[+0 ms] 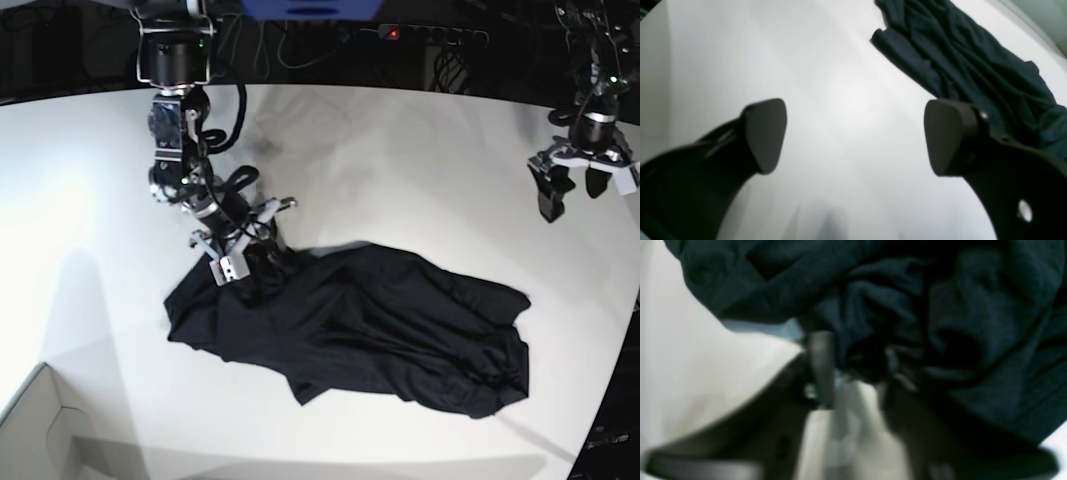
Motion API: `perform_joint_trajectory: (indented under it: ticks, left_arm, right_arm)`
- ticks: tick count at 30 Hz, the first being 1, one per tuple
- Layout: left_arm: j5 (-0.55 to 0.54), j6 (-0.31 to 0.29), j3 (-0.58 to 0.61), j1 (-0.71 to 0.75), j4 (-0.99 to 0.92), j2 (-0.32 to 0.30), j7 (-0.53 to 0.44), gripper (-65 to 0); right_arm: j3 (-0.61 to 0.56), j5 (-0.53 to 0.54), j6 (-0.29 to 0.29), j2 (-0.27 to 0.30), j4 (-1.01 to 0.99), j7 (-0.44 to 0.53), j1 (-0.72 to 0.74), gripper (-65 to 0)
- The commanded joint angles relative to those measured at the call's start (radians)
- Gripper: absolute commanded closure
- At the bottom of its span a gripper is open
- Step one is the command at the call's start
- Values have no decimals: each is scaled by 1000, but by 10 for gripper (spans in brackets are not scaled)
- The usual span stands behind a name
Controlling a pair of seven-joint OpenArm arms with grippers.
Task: Layout the t-shirt on the table in an organized manner, then fold the t-shirt properly
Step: 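Drag the grasped cloth away from the shirt body with the right gripper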
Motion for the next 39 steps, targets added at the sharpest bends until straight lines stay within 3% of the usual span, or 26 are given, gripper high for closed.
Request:
perform_joint_trajectory:
  ticks: [1, 5, 14, 20, 25, 34, 39]
  left_arm:
    - [-7, -8, -5, -6, 15, -16, -25, -635]
    - [-7, -8, -5, -17, 15, -16, -25, -635]
    - [-7, -8, -5, -22, 22, -16, -25, -635]
    - [-7, -8, -5, -23, 24, -16, -25, -635]
    - [-9, -8, -5, -23, 24, -16, -25, -635]
    - [-9, -8, -6, -17, 25, -16, -25, -635]
    - [-9, -8, -5, -20, 27, -16, -25, -635]
  right_arm:
    - [-2, -9, 5, 12, 0, -18, 12, -15]
    - [-2, -9, 5, 15, 41, -19, 4, 0]
    - [-2, -7, 8, 15, 575, -70, -146, 0]
    - [4, -4, 8, 29, 787, -70, -145, 0]
    - [12, -4, 8, 69, 838, -70, -106, 0]
    - [224, 0, 9, 77, 847, -71, -19, 0]
    - [328, 158, 9, 78, 876, -91, -28, 0]
